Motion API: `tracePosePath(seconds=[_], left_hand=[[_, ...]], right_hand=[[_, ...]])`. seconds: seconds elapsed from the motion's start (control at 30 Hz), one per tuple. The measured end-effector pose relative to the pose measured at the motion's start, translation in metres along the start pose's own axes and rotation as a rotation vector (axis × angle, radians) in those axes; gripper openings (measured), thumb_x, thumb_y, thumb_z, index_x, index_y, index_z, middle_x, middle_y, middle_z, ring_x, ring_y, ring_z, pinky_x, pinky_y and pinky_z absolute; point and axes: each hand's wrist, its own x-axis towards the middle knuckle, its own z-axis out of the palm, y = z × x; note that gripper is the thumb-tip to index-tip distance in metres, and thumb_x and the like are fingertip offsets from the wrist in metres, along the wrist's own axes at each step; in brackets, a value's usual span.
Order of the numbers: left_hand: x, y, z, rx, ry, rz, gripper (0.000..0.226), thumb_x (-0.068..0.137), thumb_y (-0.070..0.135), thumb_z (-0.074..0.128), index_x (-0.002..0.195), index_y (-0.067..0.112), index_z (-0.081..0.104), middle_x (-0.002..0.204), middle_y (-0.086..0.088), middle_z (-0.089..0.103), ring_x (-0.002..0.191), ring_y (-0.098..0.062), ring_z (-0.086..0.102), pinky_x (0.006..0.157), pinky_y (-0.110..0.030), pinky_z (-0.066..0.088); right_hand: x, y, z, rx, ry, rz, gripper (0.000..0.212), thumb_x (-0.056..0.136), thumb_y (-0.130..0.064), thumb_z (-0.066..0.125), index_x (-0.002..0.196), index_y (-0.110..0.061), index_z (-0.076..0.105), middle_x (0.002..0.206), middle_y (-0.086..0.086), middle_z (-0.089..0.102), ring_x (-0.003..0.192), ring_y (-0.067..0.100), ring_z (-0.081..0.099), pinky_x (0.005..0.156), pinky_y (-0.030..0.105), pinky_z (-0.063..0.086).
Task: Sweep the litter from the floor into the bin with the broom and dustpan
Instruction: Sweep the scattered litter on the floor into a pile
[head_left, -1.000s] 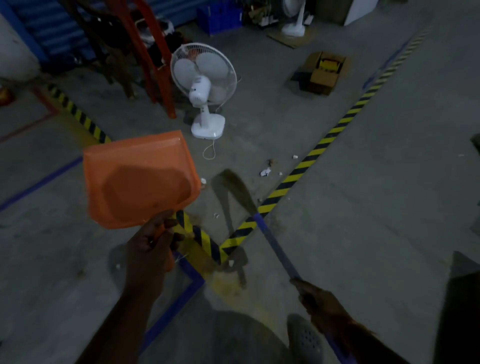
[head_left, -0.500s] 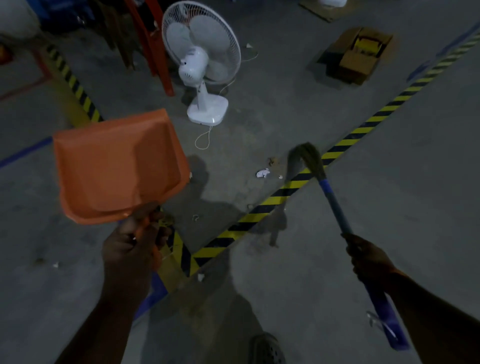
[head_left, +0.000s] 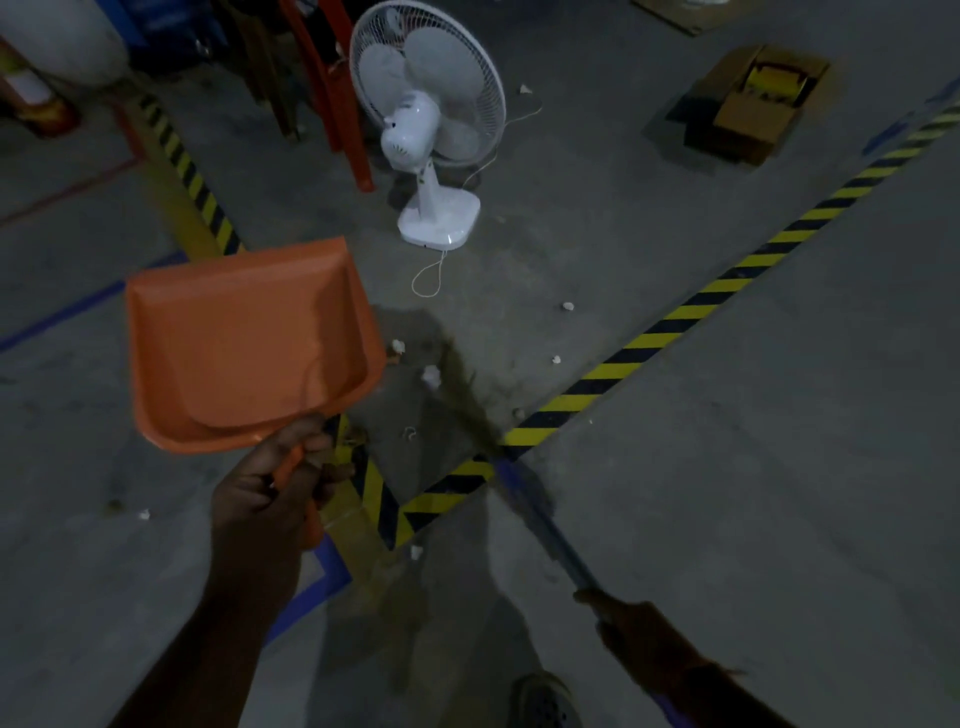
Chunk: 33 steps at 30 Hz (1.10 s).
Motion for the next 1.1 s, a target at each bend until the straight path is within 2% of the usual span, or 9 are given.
tracePosePath(seconds=[0.13,0.3,0.4,0.53,0.63,0.7,0.87,1.0,1.1], left_hand=[[-0.006,0.006,-0.039,-0.012,0.043,-0.013,0.037,0.098,-0.005,0.052,0.128,0.011,0.065,0.097,-0.003,0.071,0.071,-0.013,0.066,0.062,-0.02,0.054],[-0.018,0.016,-0.07,-0.017,0.031,-0.005,0.036,0.099,-0.005,0.05,0.13,0.008,0.063,0.101,-0.001,0.071,0.073,-0.014,0.066,0.063,-0.02,0.054],[-0.027,0.02,-0.071,-0.025,0.008,0.012,0.035,0.099,-0.008,0.048,0.128,0.006,0.063,0.098,-0.006,0.069,0.072,-0.014,0.065,0.061,-0.021,0.052],[-0.035,0.016,-0.069,-0.023,-0.011,0.003,0.034,0.098,-0.007,0.05,0.127,0.005,0.064,0.093,-0.004,0.071,0.07,-0.012,0.066,0.057,-0.022,0.052],[-0.042,0.011,-0.063,-0.038,-0.026,-0.017,0.036,0.099,-0.007,0.05,0.125,0.011,0.066,0.087,0.001,0.073,0.069,-0.012,0.065,0.055,-0.023,0.05],[-0.046,0.01,-0.057,-0.066,-0.03,-0.027,0.035,0.098,-0.011,0.047,0.124,0.006,0.064,0.087,0.003,0.072,0.068,-0.011,0.066,0.057,-0.021,0.052],[-0.054,0.009,-0.048,-0.076,-0.044,-0.054,0.033,0.099,-0.011,0.046,0.119,0.008,0.064,0.09,0.004,0.073,0.067,-0.009,0.067,0.059,-0.019,0.053],[-0.058,0.005,-0.051,-0.061,-0.029,-0.064,0.035,0.098,-0.009,0.049,0.121,0.011,0.065,0.095,0.004,0.075,0.069,-0.01,0.067,0.055,-0.021,0.05],[-0.063,0.008,-0.054,-0.063,-0.046,-0.065,0.037,0.098,-0.01,0.048,0.125,0.009,0.064,0.097,0.002,0.075,0.07,-0.011,0.067,0.056,-0.021,0.05]], right_hand=[[-0.018,-0.044,0.016,0.051,-0.055,-0.091,0.047,0.1,-0.026,0.049,0.134,-0.056,0.037,0.099,-0.014,0.066,0.062,-0.021,0.055,0.061,-0.001,0.039],[-0.049,-0.056,0.007,0.112,0.047,-0.101,0.051,0.1,-0.022,0.051,0.125,-0.064,0.035,0.063,-0.035,0.061,0.052,-0.008,0.058,0.052,0.009,0.043],[-0.063,-0.039,-0.004,0.226,0.155,0.032,0.045,0.1,-0.027,0.05,0.119,-0.067,0.046,0.057,-0.007,0.061,0.04,0.008,0.051,0.042,0.02,0.043],[-0.071,-0.011,-0.016,0.428,0.313,0.198,0.037,0.099,-0.022,0.053,0.119,-0.051,0.063,0.055,0.001,0.051,0.042,0.018,0.043,0.042,0.027,0.041],[-0.07,0.0,-0.023,0.504,0.394,0.294,0.034,0.099,-0.021,0.053,0.121,-0.044,0.064,0.061,0.008,0.053,0.044,0.021,0.044,0.044,0.029,0.042],[-0.068,0.003,-0.024,0.555,0.418,0.352,0.034,0.099,-0.019,0.052,0.124,-0.039,0.064,0.067,0.012,0.057,0.046,0.022,0.046,0.045,0.029,0.043],[-0.067,0.006,-0.007,0.463,0.296,0.316,0.036,0.1,-0.018,0.051,0.129,-0.037,0.06,0.067,0.009,0.059,0.043,0.019,0.05,0.045,0.03,0.047],[-0.073,-0.008,0.04,0.255,0.164,0.197,0.041,0.098,-0.02,0.051,0.132,-0.043,0.055,0.064,-0.003,0.061,0.039,0.005,0.053,0.046,0.021,0.047],[-0.068,-0.022,0.081,0.12,0.015,0.073,0.053,0.096,-0.024,0.05,0.125,-0.066,0.039,0.099,-0.001,0.074,0.075,0.002,0.068,0.071,0.01,0.047]])
